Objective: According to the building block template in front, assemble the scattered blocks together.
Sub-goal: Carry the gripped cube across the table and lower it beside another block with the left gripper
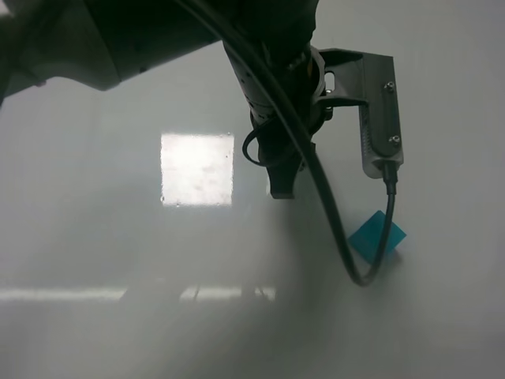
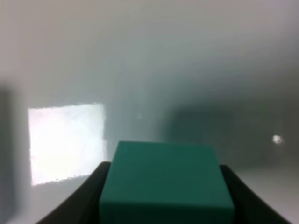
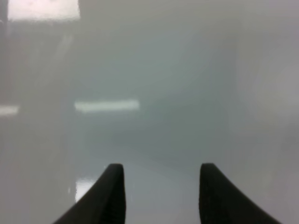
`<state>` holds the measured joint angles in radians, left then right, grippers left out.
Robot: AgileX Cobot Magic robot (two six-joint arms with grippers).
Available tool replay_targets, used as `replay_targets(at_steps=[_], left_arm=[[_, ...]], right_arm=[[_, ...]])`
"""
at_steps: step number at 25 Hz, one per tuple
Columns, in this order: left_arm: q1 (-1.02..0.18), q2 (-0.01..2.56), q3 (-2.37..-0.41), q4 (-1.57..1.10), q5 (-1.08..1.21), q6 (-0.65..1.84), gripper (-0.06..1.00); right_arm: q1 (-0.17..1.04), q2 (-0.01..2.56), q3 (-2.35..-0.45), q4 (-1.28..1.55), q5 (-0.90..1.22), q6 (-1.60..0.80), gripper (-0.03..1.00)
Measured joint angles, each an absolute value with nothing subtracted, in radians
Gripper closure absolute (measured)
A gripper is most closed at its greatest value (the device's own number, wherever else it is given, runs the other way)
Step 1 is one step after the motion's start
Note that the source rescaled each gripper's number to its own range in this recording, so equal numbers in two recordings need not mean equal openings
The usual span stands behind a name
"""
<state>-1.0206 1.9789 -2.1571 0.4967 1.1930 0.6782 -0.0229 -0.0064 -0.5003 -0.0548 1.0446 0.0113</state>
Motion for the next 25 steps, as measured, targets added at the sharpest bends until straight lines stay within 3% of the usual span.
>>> replay_targets(at_steps=[25], left_arm=[[-1.014, 2.052, -2.161, 0.524, 1.181, 0.612, 0.9]], right_arm=[[-0.023, -0.006, -0.5, -0.055, 1.045, 0.012, 0.97]])
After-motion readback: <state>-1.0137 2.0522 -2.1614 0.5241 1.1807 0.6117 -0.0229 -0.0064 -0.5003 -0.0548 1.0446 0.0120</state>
